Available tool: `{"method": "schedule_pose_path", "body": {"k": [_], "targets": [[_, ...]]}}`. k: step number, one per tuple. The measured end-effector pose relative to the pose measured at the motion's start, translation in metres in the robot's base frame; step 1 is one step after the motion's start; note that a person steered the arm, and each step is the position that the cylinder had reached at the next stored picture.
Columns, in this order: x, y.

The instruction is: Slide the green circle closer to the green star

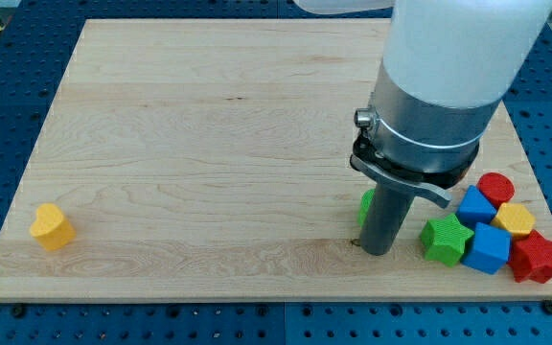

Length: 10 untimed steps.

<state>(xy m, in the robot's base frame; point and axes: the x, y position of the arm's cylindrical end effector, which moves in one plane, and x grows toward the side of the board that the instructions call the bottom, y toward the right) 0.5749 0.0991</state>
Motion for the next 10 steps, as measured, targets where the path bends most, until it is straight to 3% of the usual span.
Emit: {"method": "schedule_pose_path", "body": {"k": [2, 5, 7, 10], "targets": [[0.0, 0.003], [-0.015, -0.043], [-0.039, 0.005], [-0.033, 0.015]]}}
